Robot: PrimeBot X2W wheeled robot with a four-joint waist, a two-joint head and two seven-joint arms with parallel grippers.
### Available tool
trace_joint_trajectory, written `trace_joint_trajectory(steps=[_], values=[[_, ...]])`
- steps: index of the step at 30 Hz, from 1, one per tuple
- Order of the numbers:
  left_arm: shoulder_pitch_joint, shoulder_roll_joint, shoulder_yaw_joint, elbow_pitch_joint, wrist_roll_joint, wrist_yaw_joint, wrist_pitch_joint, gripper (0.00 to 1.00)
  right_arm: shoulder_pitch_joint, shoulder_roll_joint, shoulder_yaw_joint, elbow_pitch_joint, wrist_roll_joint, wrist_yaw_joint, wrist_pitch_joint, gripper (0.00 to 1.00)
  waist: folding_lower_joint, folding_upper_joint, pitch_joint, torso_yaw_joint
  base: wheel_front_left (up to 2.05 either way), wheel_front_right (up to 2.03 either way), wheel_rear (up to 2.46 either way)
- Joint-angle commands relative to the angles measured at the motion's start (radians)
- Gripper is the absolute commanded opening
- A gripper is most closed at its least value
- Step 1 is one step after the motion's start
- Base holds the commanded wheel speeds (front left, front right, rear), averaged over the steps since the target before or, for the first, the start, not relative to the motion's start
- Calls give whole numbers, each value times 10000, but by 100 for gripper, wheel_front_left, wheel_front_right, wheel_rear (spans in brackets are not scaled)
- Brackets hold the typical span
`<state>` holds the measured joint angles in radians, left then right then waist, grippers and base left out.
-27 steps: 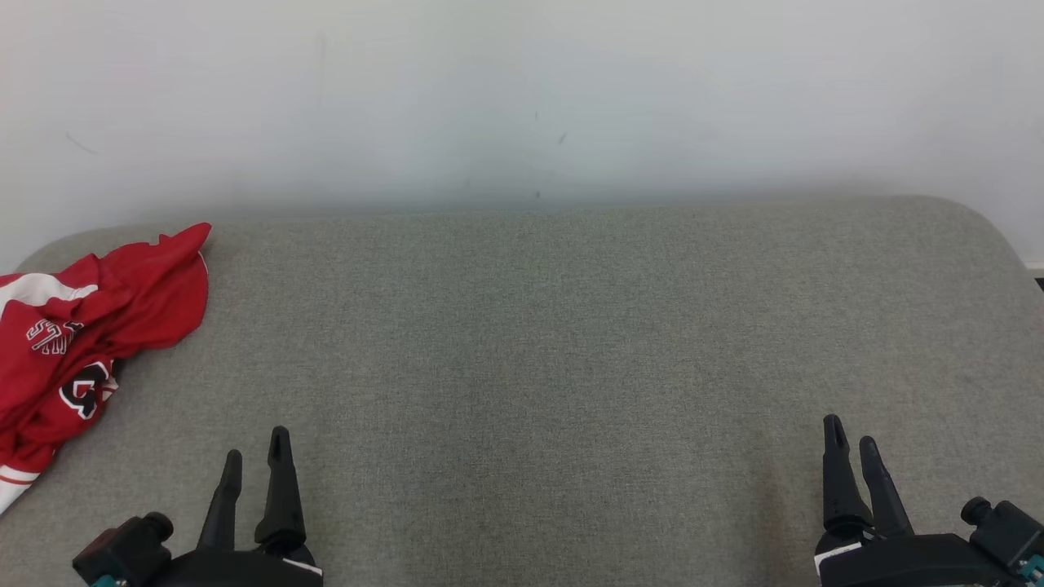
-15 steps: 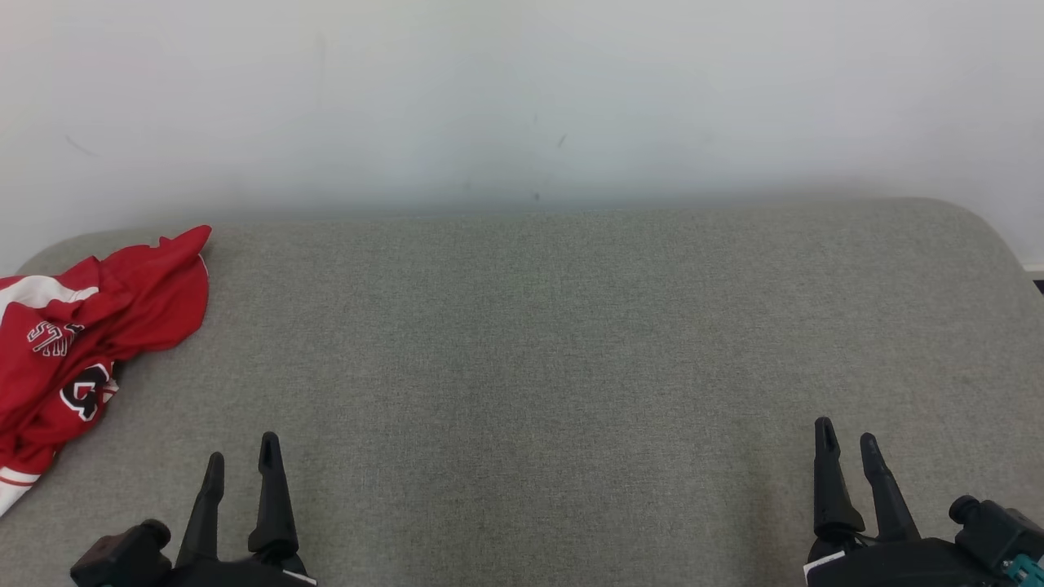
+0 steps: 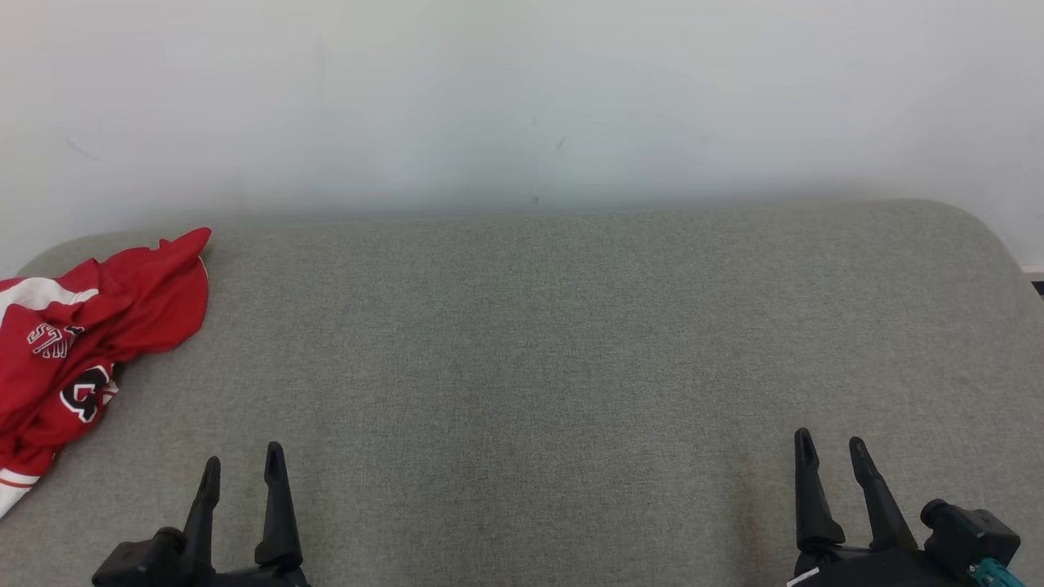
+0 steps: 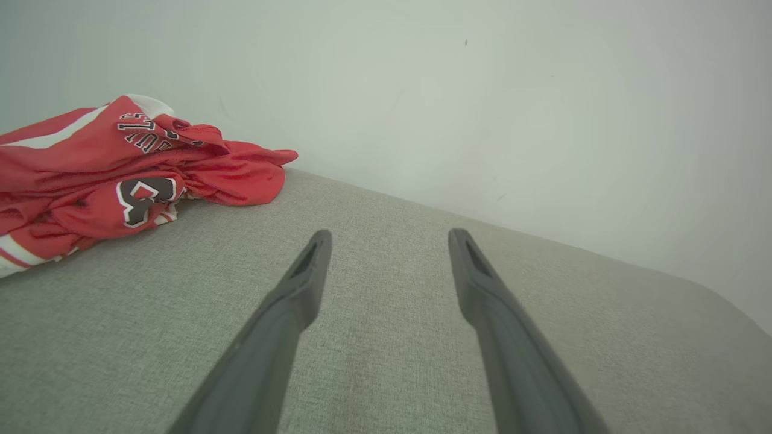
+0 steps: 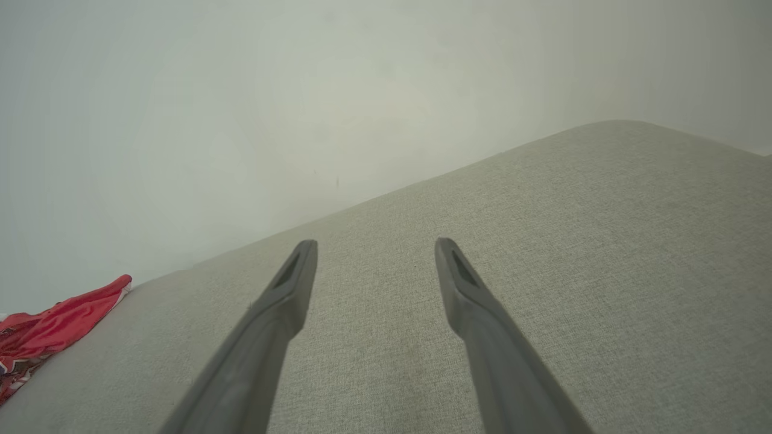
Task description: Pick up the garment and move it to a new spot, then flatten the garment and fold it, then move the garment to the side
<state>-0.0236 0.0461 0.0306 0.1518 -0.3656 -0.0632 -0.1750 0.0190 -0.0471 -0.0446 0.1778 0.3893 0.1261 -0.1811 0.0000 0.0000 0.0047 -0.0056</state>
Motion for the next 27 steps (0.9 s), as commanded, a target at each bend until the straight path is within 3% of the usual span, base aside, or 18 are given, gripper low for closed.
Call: trace_joint_trajectory(steps=[1,27], values=[[14,46,5,-81,217,-42,-82,100,-50,-38,35,-43,-229,60,-91,100,0,0,9,2,0,0,0],[428,163,166,-135,2554,-23,-659,100,92,-41,229,182,-2481,57,-615,100,0,0,-81,25,0,0,0]])
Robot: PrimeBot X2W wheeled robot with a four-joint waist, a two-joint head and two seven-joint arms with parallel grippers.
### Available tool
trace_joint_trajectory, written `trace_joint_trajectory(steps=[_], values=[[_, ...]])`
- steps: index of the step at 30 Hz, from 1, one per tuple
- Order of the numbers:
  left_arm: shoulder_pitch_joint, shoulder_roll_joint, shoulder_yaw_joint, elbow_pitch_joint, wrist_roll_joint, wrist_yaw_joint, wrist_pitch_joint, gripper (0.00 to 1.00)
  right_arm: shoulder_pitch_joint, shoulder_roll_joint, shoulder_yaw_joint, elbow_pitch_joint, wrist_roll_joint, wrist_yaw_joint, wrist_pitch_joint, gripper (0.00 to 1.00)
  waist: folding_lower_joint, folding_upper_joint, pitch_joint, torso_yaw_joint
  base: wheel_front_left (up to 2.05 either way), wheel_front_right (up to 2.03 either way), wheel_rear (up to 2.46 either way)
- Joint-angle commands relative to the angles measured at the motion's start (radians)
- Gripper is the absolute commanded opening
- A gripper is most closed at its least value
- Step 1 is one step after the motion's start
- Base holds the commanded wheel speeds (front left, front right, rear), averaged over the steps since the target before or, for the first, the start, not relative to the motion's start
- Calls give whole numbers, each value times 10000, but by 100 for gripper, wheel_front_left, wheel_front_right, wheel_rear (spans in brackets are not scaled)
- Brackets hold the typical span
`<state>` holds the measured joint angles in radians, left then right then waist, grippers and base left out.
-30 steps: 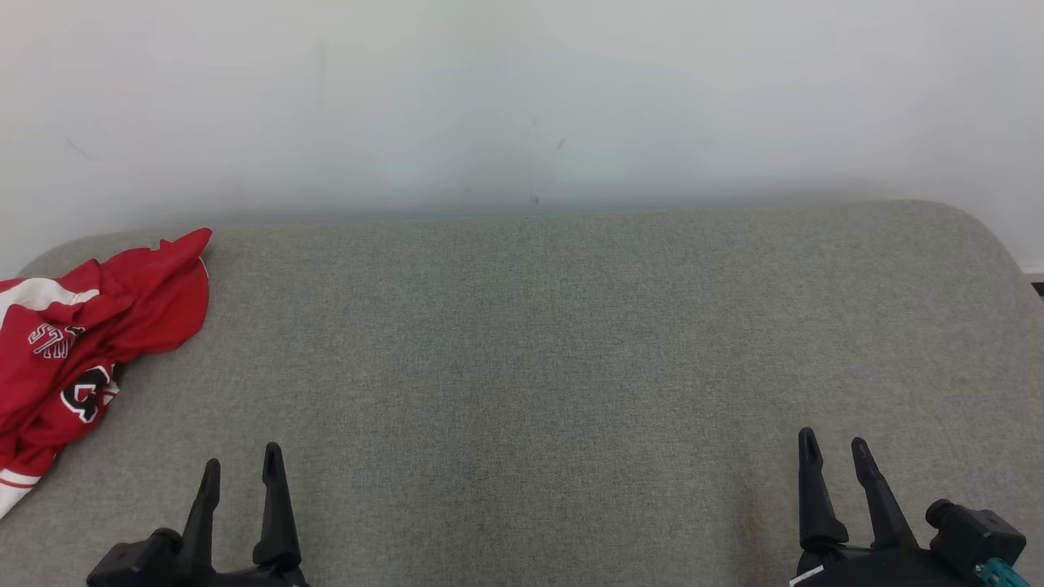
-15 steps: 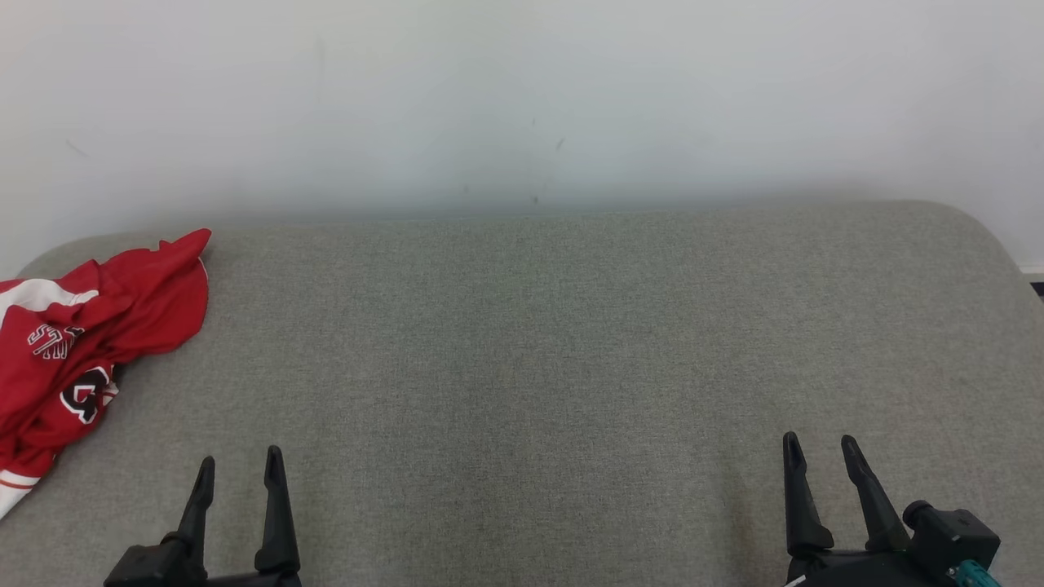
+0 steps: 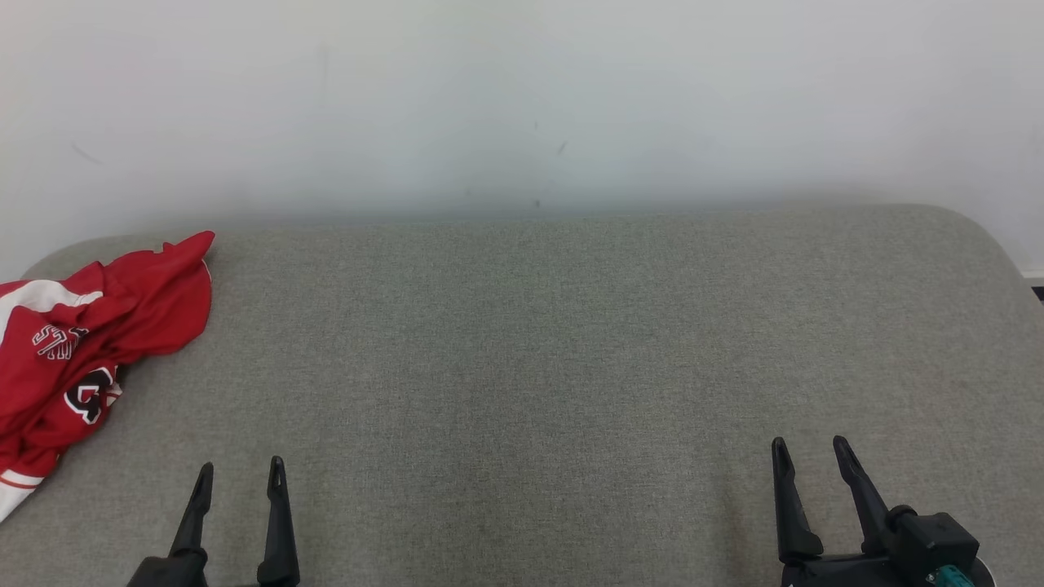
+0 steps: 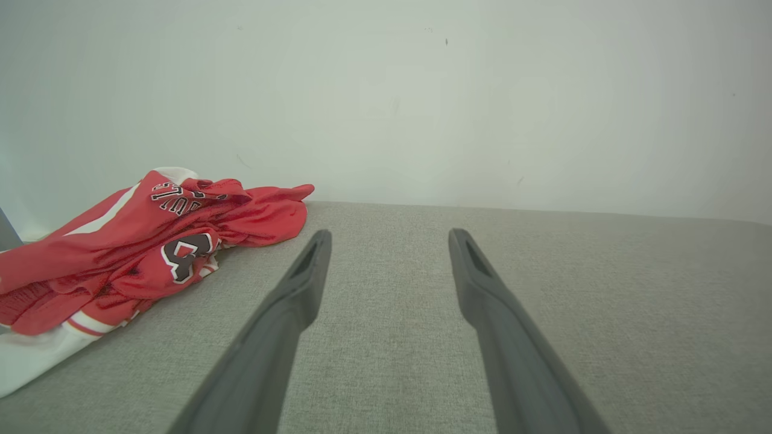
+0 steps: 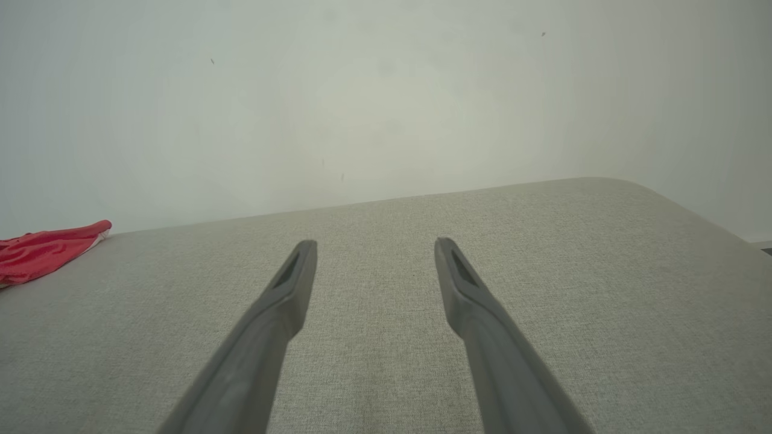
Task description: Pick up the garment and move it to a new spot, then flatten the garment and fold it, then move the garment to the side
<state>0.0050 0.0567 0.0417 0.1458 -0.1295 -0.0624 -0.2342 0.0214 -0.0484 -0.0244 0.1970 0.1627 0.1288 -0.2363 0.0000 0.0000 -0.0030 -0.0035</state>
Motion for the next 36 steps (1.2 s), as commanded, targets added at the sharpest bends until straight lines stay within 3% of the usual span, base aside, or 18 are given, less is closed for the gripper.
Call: trace_joint_trajectory(steps=[1,15,36], values=[[142,59,67,-79,272,-42,-97,100,74,-28,31,2,-296,31,-90,100,0,0,-9,6,0,0,0],[344,128,-62,-15,992,-509,-338,100,139,-29,102,123,-1067,36,-309,100,0,0,-63,-5,0,0,0],[151,217,-51,908,189,-684,-321,100,188,-27,-47,344,-727,35,-284,100,0,0,-91,-21,0,0,0]])
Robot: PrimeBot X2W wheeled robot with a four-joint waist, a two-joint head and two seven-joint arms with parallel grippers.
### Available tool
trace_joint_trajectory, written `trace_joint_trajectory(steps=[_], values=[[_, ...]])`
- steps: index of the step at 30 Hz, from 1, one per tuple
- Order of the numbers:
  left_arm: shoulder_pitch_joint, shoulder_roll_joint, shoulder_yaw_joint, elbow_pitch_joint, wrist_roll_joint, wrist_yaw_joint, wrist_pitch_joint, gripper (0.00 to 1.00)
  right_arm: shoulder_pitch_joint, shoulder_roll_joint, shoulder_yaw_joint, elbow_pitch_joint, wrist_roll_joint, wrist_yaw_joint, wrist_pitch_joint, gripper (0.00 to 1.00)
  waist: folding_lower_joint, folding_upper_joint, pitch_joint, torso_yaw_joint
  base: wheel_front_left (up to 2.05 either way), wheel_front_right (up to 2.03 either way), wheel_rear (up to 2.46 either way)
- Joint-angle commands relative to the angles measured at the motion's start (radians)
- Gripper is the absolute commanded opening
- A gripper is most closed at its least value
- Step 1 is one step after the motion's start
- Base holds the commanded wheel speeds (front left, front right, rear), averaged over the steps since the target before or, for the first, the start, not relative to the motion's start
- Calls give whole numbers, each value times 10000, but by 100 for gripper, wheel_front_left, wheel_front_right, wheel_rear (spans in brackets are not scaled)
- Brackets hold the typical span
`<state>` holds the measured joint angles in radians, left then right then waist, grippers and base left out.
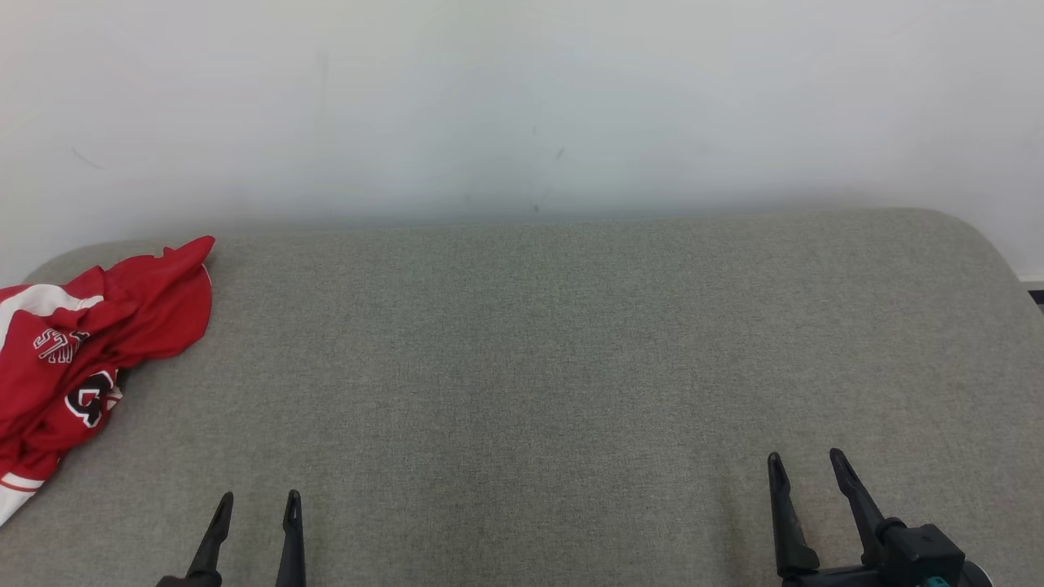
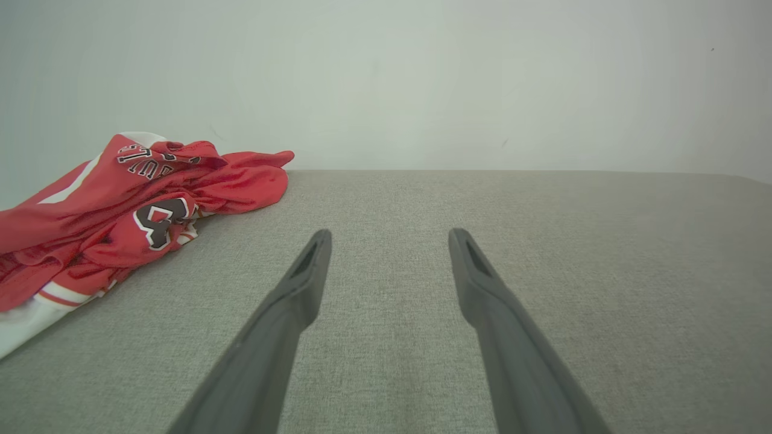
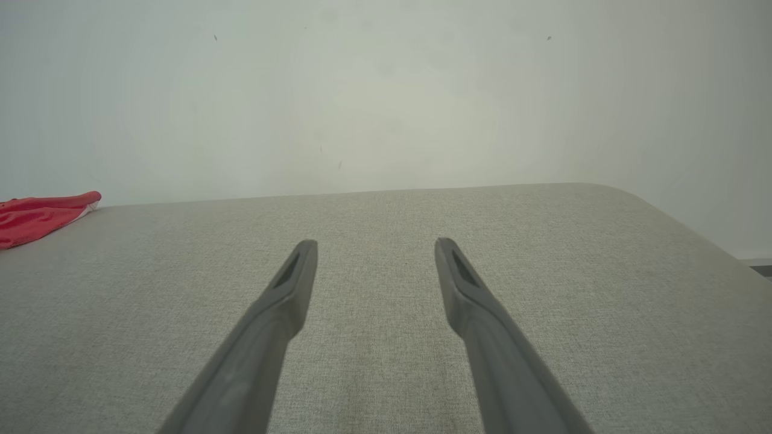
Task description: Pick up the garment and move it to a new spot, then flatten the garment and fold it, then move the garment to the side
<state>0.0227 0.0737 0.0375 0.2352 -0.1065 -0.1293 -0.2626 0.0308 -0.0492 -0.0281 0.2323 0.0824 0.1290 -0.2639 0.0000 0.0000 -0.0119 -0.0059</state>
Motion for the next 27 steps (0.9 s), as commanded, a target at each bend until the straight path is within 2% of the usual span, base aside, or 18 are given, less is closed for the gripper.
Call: trace_joint_trajectory(steps=[1,18,27], values=[[-28,52,-12,25,-63,-15,-37,100,94,-20,-14,-8,79,35,-8,100,0,0,-1,6,0,0,0],[-110,48,97,86,-167,-4,-37,100,71,-20,-23,59,101,33,-8,100,0,0,1,140,0,0,0],[-160,18,421,228,57,-3,-37,100,123,-20,-45,50,170,33,-7,100,0,0,-23,741,0,0,0]])
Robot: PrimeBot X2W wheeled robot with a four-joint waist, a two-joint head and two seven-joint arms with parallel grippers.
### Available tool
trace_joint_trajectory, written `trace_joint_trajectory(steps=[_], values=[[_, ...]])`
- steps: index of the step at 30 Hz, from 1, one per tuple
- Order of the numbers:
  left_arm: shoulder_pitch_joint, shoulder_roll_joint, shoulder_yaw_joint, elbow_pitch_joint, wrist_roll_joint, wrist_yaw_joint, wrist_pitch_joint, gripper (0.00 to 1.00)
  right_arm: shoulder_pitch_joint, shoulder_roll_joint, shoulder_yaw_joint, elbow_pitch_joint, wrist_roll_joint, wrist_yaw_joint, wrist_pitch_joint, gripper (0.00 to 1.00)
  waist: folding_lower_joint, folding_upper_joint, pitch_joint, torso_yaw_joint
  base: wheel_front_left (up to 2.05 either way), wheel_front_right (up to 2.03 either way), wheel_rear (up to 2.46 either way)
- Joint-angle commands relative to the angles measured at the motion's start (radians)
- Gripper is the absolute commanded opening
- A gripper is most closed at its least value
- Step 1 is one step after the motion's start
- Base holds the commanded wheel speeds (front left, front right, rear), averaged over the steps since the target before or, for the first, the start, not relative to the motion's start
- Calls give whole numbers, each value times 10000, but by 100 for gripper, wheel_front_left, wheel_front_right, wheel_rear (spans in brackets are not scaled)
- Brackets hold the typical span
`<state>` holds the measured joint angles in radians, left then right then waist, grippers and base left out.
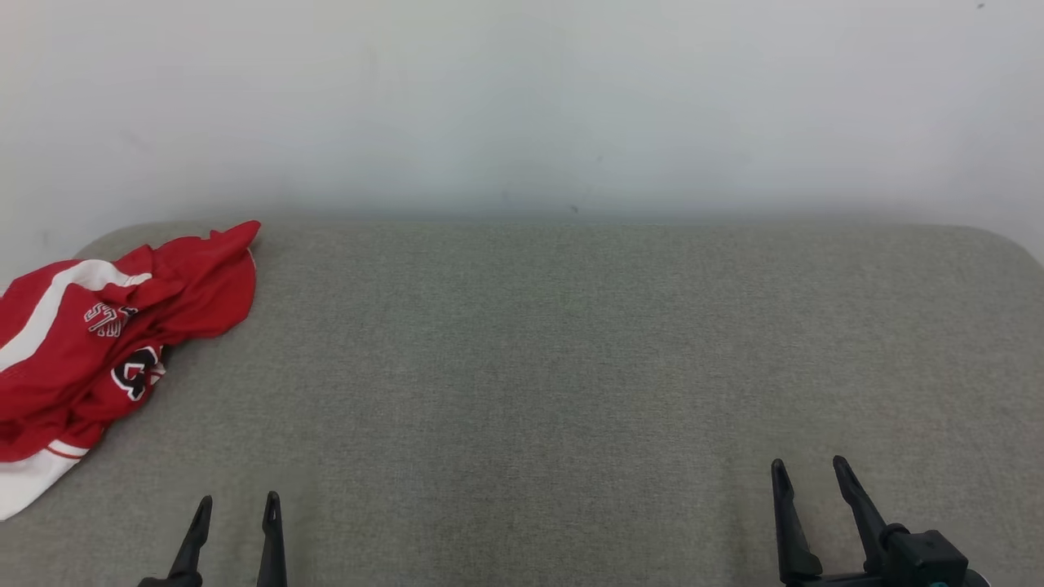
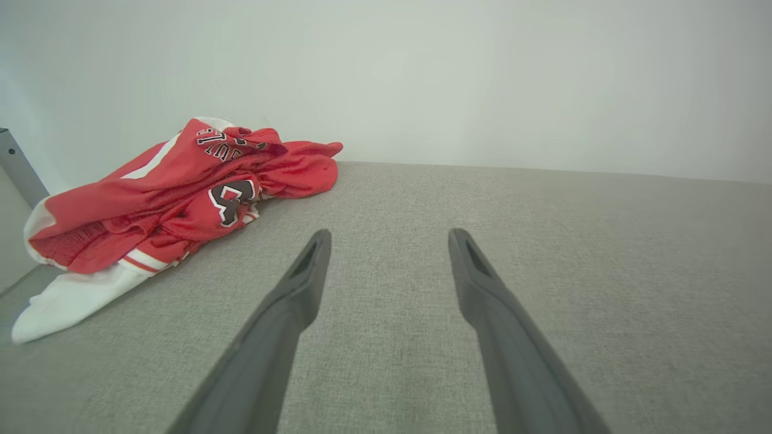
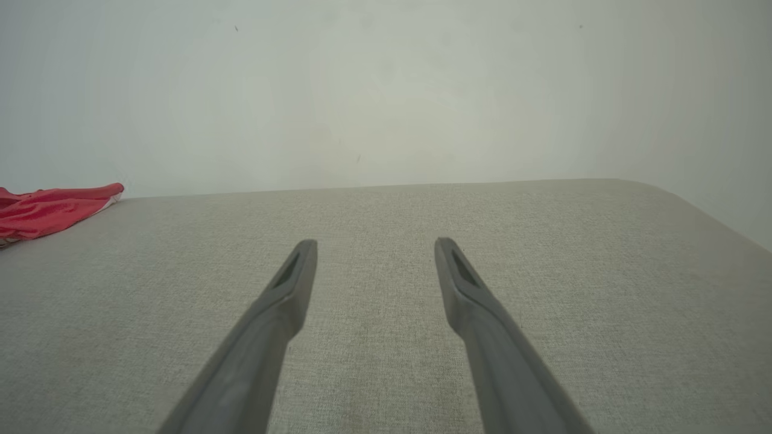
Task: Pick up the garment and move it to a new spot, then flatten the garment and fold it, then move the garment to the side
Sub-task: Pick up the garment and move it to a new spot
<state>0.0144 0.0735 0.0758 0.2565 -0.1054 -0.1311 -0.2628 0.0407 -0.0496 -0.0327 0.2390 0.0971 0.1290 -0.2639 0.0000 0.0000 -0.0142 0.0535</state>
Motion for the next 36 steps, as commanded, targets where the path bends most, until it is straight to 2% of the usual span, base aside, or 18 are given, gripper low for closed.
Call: trace_joint_trajectory(steps=[1,22,36], values=[[-78,12,69,21,69,12,-35,100,42,-13,30,-1,21,33,-7,100,0,0,-3,246,0,0,0],[130,-151,962,83,476,58,-35,100,231,-14,162,125,352,33,-7,100,0,0,-194,3058,0,0,0],[153,-203,1185,188,587,121,-35,100,257,-13,301,134,380,33,-8,100,0,0,-187,4341,0,0,0]])
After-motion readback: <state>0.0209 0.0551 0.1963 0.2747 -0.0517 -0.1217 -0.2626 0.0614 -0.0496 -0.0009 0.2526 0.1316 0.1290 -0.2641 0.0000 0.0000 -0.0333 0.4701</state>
